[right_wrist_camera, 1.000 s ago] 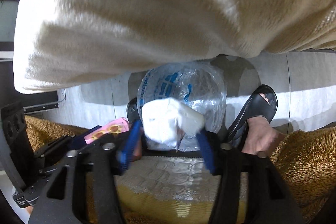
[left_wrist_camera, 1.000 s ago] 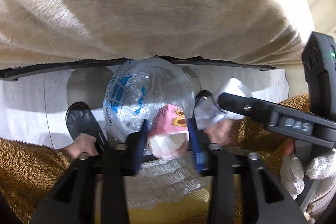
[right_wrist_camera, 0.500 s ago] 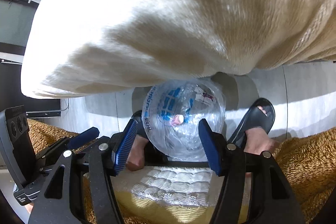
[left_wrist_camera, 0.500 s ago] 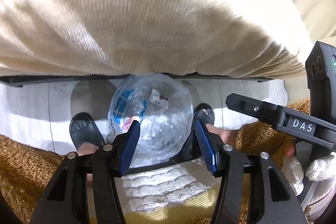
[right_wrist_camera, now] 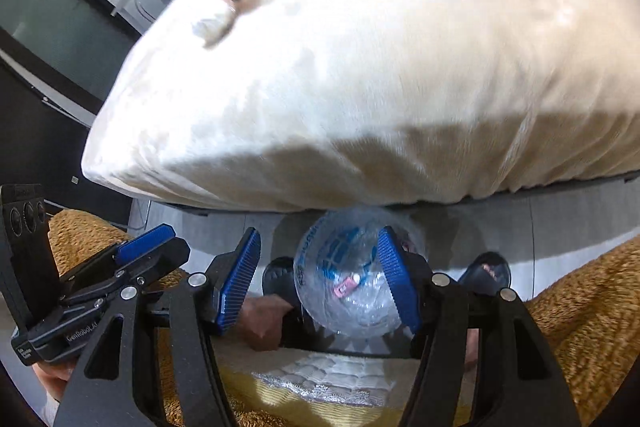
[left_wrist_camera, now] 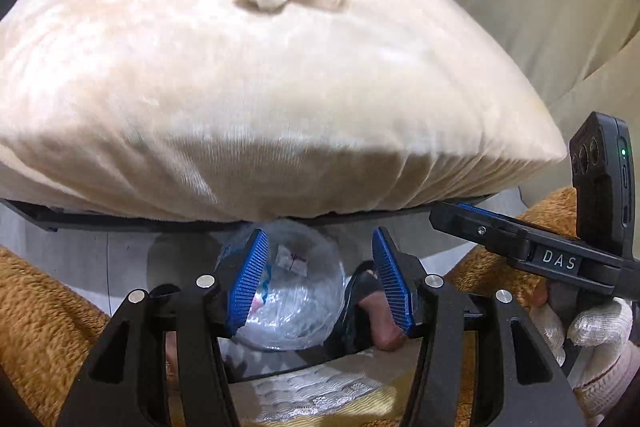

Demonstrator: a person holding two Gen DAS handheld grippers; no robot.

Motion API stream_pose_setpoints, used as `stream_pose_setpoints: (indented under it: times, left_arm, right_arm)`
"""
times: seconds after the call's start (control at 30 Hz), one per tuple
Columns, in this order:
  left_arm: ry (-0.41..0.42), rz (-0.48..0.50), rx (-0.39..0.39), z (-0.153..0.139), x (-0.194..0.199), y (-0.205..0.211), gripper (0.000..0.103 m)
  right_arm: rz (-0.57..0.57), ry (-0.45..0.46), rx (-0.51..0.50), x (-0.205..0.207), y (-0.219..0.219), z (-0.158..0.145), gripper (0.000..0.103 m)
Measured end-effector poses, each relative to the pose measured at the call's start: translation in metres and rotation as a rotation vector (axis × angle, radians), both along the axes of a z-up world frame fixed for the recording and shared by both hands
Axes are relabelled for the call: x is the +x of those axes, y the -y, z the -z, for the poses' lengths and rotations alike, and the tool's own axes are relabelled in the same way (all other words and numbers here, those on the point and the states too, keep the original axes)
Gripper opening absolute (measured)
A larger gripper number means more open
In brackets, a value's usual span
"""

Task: Collect trash
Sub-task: 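Move both open tools back up to the trash pile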

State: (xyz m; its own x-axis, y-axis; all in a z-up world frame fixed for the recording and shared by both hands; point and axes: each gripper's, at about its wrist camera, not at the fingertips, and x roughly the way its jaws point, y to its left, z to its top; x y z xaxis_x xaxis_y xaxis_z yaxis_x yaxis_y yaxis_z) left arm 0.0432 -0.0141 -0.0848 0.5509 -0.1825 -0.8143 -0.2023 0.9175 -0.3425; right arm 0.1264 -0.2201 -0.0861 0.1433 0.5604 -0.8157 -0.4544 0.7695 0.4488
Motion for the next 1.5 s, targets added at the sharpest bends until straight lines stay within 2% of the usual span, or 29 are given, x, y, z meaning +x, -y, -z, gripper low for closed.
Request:
stream_pose_setpoints:
  times: [0.33,0.5,0.67,0.83,1.13,1.2,1.23,1.3,1.37,1.4,1.5]
  left_arm:
    - [0.193,-0.009,0.071,-0.072,-0.031,0.009,0.054]
    - [0.259,-0.016,0.098,-0.099,-0.041,0.015,0.054]
    - [0.305,-0.011,0.123,-0.122,-0.048,0.017,0.054]
    - [0.313,-0.026,0.124,-0.126,-0.043,0.010,0.054]
    - [0.275,-0.030,0.091,-0.110,-0.012,-0.015,0.054]
    - [0.267,-0.029,0.089,-0.109,-0.005,-0.022,0.054]
    - [0.263,-0.029,0.090,-0.108,-0.001,-0.026,0.054]
    - [0.259,-0.031,0.090,-0.108,0.006,-0.034,0.054]
    - [0.256,-0.032,0.087,-0.109,0.014,-0.044,0.057]
    - [0.258,-0.034,0.085,-0.109,0.017,-0.048,0.061]
    - [0.262,-0.040,0.077,-0.112,0.027,-0.063,0.062]
  right_arm:
    - [0.036,0.168,0.102,-0.017,0.025,-0.077,0.061]
    - [0.041,0.238,0.139,-0.027,0.034,-0.114,0.061]
    - [0.051,0.285,0.167,-0.033,0.041,-0.138,0.061]
    - [0.055,0.295,0.174,-0.027,0.037,-0.145,0.061]
    - [0.052,0.247,0.145,0.015,0.003,-0.134,0.061]
    - [0.057,0.241,0.137,0.029,-0.008,-0.133,0.069]
    - [0.064,0.236,0.143,0.036,-0.013,-0.133,0.079]
    - [0.080,0.227,0.154,0.050,-0.024,-0.135,0.089]
    - [0.089,0.223,0.155,0.066,-0.037,-0.136,0.092]
    - [0.095,0.222,0.153,0.072,-0.044,-0.136,0.092]
    - [0.110,0.186,0.157,0.096,-0.066,-0.132,0.092]
